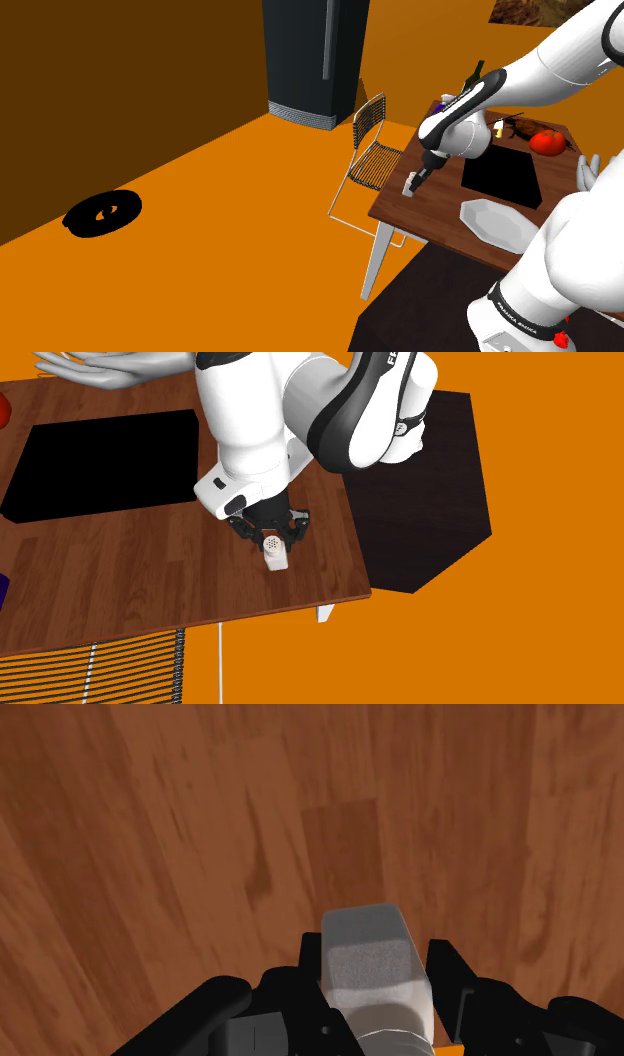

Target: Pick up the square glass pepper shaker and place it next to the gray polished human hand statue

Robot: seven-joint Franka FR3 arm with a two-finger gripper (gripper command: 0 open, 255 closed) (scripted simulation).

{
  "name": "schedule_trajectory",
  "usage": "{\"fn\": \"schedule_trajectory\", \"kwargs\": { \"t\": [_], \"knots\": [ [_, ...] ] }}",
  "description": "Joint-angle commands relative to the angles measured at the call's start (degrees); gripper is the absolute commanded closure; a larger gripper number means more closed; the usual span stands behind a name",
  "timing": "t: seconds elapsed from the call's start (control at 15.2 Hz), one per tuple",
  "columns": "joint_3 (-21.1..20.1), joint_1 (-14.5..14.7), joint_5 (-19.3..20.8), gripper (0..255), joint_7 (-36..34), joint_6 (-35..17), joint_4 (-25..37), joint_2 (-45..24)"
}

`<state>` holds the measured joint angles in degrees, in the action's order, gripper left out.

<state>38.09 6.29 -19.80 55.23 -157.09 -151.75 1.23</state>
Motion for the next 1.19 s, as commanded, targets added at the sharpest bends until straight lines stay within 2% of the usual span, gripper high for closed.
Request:
{"fn": "schedule_trajectory", "kwargs": {
  "t": [0.0, 0.13, 0.33, 0.59, 1.12],
  "knots": [
    [0.0, 0.0, 0.0, 255, 0.0, 0.0, 0.0, 0.0],
    [0.0, 0.0, 0.0, 255, 0.0, 0.0, 0.0, 0.0],
    [-0.1, -1.0, 6.2, 255, -4.8, 2.1, -0.1, 3.3],
    [-1.1, -3.0, 12.3, 255, -9.6, 5.3, 0.2, 7.1],
    [-3.8, -6.2, 19.3, 255, -15.4, 12.3, 1.9, 13.6]
  ]
}}
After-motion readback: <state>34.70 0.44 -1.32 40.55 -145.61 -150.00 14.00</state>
